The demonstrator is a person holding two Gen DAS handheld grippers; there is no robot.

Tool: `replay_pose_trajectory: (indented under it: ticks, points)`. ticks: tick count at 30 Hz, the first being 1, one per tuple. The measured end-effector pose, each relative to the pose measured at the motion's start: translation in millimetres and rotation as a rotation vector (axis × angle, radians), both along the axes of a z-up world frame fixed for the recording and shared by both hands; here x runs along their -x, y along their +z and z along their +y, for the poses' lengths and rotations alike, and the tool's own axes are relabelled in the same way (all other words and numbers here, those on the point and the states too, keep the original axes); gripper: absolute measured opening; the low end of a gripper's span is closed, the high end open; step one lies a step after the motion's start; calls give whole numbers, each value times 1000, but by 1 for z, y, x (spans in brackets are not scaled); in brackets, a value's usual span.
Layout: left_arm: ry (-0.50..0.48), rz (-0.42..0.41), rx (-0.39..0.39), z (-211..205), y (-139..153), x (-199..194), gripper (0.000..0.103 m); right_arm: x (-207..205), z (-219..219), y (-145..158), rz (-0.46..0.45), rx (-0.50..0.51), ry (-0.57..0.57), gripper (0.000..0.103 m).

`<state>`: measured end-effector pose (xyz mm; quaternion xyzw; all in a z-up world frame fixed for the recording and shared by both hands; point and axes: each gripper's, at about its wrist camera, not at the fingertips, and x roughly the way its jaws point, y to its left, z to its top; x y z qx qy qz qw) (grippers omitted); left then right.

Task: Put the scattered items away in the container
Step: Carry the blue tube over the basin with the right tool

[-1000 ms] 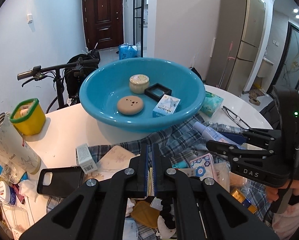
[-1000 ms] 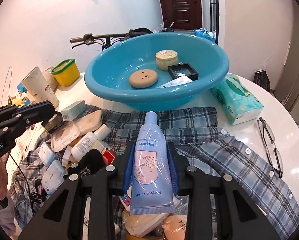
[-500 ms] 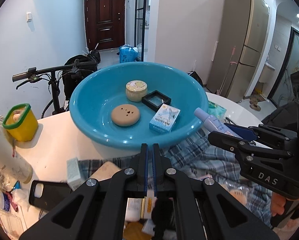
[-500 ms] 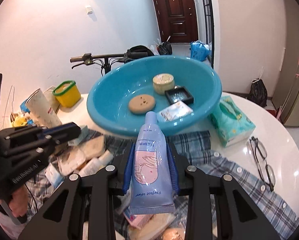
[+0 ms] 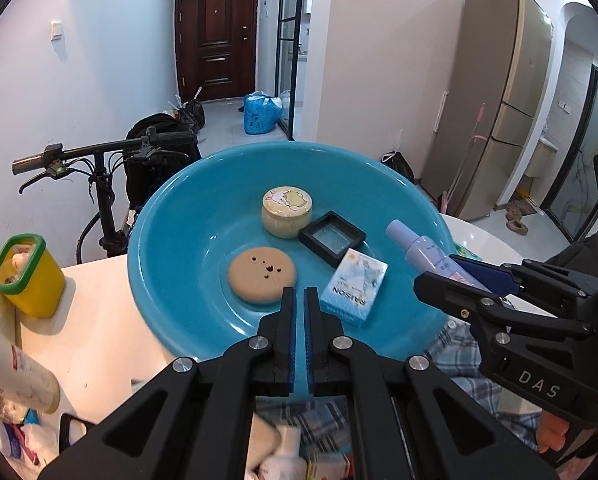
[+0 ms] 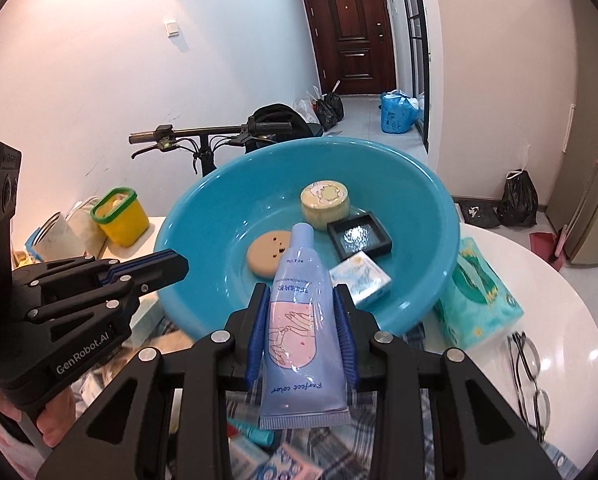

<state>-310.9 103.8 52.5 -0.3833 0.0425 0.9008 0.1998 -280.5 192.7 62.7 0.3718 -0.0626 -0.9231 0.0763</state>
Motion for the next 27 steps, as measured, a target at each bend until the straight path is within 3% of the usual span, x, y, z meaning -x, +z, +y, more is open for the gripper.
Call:
replay_pose_trajectory:
  ticks: [9,27]
  points:
    - [16,-19,2,1,-12,41,4,34,0,-13,-11,10,3,31]
    - [29,-52,8,8,-37,86,4,80,11,-39,-43,7,-39,31]
